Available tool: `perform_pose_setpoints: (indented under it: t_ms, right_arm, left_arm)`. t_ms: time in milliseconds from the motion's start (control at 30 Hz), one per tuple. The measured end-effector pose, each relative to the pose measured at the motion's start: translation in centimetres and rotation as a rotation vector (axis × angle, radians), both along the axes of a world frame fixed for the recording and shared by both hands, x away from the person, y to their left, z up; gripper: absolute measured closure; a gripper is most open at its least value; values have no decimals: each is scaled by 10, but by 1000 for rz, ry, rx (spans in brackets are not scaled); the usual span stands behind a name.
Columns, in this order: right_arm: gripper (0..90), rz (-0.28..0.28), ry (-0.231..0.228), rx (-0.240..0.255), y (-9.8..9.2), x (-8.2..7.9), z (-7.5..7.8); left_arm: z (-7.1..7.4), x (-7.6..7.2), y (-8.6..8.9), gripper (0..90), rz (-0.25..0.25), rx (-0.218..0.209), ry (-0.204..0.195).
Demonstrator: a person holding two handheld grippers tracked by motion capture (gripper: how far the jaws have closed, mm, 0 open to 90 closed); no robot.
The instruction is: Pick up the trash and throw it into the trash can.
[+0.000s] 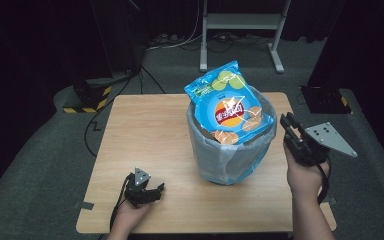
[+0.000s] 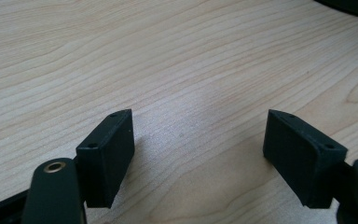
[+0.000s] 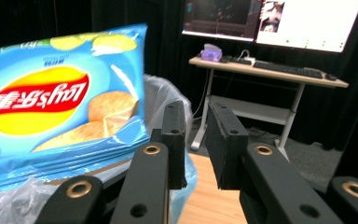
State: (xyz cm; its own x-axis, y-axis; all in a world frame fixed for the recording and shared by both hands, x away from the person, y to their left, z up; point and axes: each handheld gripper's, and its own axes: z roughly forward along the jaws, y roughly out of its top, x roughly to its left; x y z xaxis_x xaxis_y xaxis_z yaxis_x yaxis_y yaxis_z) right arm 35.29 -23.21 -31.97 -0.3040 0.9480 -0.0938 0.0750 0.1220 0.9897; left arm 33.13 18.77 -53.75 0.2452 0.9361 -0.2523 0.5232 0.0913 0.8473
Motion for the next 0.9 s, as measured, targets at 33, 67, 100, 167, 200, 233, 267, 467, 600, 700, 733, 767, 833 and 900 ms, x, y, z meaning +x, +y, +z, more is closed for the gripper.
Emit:
perform_pose_setpoints:
  t_ms: [33, 67, 100, 167, 200, 233, 267, 467, 600, 700, 733, 767, 833, 900]
  right_arm:
    - [771, 0, 0, 0, 0, 0, 0]
    - [769, 7, 8, -3, 3, 2, -1]
    - [766, 11, 13, -4, 6, 4, -2]
    - [759, 31, 9, 2, 12, 5, -4]
    - [756, 40, 0, -1, 15, 5, -4]
    - [753, 44, -5, -7, 19, 4, -4]
    - [740, 53, -6, -17, 26, 4, -4]
    - [705, 31, -21, -14, 27, 3, -3]
    - [706, 25, -14, -8, 21, 1, -2]
    - [700, 28, -4, -18, 19, -1, -3]
    - [696, 31, -1, -23, 19, -1, -3]
    - [686, 33, 5, -28, 19, -1, -3]
    - [643, 40, 27, -32, 20, 2, -3]
    - [568, 53, 66, -26, 21, 7, -1]
  left_arm:
    - [0, 0, 0, 247, 0, 0, 0]
    - [0, 0, 0, 247, 0, 2, 0]
    - [0, 0, 0, 247, 2, -3, -1]
    - [0, 0, 0, 247, 4, -6, -2]
    - [0, 0, -1, 247, 6, -9, -3]
    - [0, 0, -1, 247, 6, -10, -3]
    - [0, 0, 0, 247, 5, -7, -3]
    - [0, 0, 0, 247, -6, 1, 3]
    - [0, 0, 0, 247, -6, 3, 3]
    - [0, 0, 0, 247, -5, 2, 3]
    - [0, 0, 0, 247, -5, 1, 3]
    - [0, 0, 0, 247, -5, 1, 3]
    - [0, 0, 0, 247, -5, 2, 3]
    - [0, 0, 0, 247, -1, -4, 0]
